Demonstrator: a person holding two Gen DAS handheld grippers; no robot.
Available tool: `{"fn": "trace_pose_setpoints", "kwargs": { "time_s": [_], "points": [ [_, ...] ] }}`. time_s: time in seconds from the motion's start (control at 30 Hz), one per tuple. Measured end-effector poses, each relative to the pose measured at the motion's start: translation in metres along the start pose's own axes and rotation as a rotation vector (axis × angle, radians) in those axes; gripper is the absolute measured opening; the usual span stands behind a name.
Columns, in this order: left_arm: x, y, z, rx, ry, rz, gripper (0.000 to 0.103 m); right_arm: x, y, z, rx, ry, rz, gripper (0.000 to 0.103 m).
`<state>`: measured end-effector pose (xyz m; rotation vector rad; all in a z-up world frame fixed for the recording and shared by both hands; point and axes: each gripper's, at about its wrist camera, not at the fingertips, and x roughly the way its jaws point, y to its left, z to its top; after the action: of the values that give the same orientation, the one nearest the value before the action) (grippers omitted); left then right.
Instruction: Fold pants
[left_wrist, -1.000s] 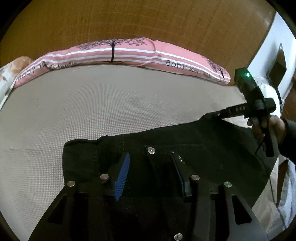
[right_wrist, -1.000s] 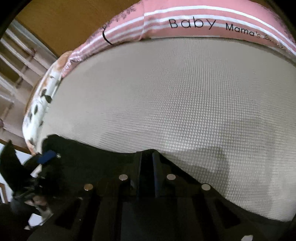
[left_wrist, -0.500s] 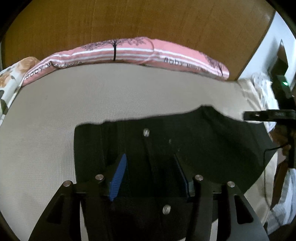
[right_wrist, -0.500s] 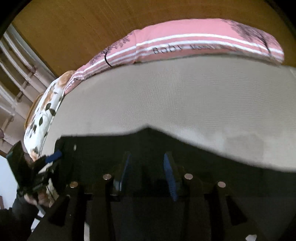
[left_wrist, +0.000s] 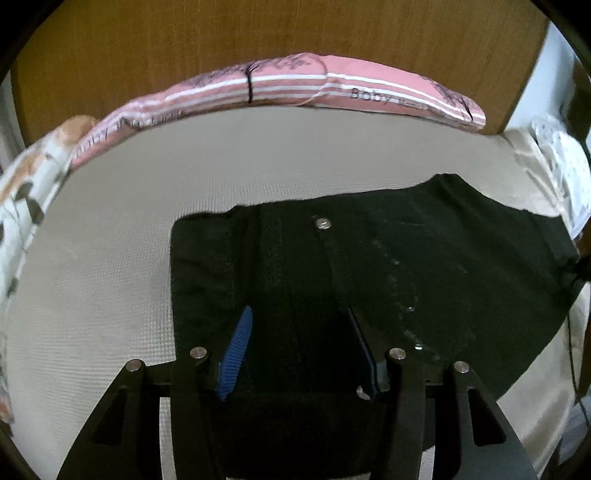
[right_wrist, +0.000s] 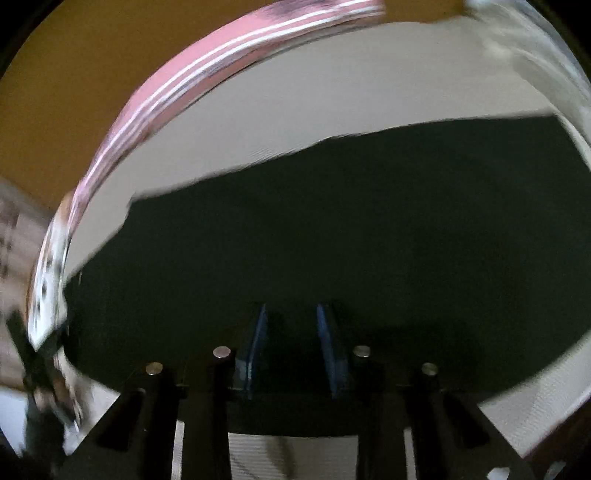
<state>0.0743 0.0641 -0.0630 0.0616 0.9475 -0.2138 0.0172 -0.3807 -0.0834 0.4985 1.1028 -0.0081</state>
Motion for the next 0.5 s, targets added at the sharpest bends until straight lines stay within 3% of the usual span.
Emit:
{"fn": "trace_pose_setpoints", "kwargs": {
  "time_s": [0.1, 0.2, 0.5],
  "points": [
    [-0.012, -0.016, 0.004, 0.024, -0.022, -0.035, 0.054, -0.034, -0.035, 0.001, 0.117, -0.097, 0.069, 0.030],
    [-0.018, -0.037, 0.007, 0.036, -0.017, -0.105, 0.055, -0.067, -0.075, -0.009, 0.224, -0.172, 0.069, 0.030],
    [-0.007, -0.105, 0.024, 0.081, 0.038, -0.277, 0.055, -0.127, -0.202, -0.048, 0.553, -0.313, -0.018, 0.031]
  ]
}}
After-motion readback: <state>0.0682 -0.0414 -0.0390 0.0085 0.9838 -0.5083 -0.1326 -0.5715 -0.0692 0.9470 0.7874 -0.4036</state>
